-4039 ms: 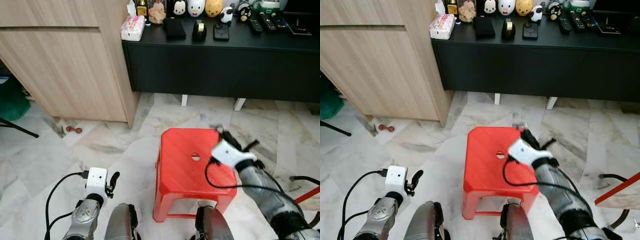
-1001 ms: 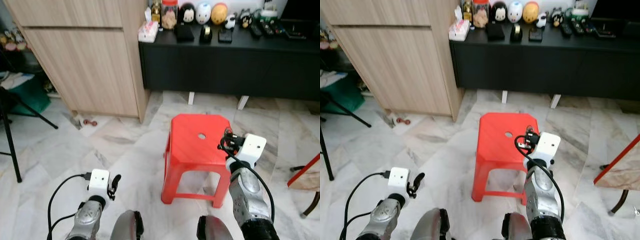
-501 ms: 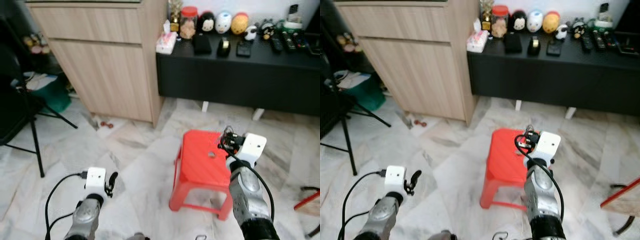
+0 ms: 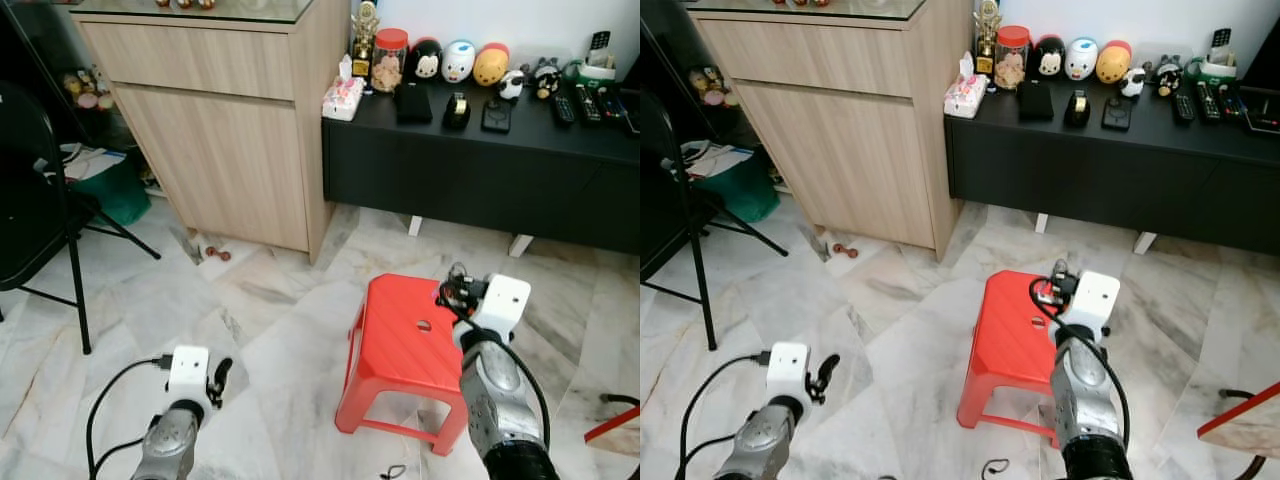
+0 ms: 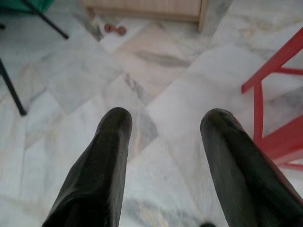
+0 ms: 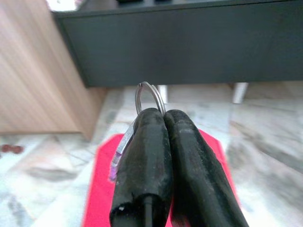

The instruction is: Hang keys on a hook

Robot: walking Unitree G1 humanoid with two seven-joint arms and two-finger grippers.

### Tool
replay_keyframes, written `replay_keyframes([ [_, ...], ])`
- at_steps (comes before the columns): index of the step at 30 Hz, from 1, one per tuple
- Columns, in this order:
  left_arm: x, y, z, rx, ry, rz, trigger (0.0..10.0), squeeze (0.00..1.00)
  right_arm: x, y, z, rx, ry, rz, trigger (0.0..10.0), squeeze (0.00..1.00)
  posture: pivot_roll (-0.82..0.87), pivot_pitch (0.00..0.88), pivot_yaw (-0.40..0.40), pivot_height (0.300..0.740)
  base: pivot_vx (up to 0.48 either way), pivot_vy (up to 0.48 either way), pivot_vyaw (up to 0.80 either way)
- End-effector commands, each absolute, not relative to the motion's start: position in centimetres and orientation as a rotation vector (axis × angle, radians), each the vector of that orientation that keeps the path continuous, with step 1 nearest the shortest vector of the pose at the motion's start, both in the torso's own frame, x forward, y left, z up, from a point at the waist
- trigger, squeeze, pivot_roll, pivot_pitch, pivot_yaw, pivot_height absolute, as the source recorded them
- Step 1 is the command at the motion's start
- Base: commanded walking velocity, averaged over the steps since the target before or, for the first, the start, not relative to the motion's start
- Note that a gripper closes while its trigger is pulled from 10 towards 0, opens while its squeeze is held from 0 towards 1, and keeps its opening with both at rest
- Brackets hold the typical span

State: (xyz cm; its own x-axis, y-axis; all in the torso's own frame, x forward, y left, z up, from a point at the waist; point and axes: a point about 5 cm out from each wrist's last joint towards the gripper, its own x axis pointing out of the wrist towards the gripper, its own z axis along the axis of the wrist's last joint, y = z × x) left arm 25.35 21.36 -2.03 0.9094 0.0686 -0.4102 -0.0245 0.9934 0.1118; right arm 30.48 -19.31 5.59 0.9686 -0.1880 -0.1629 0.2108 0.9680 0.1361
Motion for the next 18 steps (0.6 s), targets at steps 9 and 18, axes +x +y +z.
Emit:
replay_keyframes([
  [9, 20.1, 23.9, -5.7, 0.055, 0.68, 0.207, 10.0, 0.0, 31.0, -19.5, 7.3, 0.084, 0.057, -0.196, 10.0, 0.0, 0.06, 0.06, -0.004, 0.74, 0.0, 0.0, 0.0],
  [18, 17.4, 24.7, -7.1, 0.014, 0.786, 0.307, 10.0, 0.0, 31.5, -18.8, 8.0, 0.09, 0.028, -0.174, 10.0, 0.0, 0.05, 0.041, -0.002, 0.74, 0.0, 0.0, 0.0],
])
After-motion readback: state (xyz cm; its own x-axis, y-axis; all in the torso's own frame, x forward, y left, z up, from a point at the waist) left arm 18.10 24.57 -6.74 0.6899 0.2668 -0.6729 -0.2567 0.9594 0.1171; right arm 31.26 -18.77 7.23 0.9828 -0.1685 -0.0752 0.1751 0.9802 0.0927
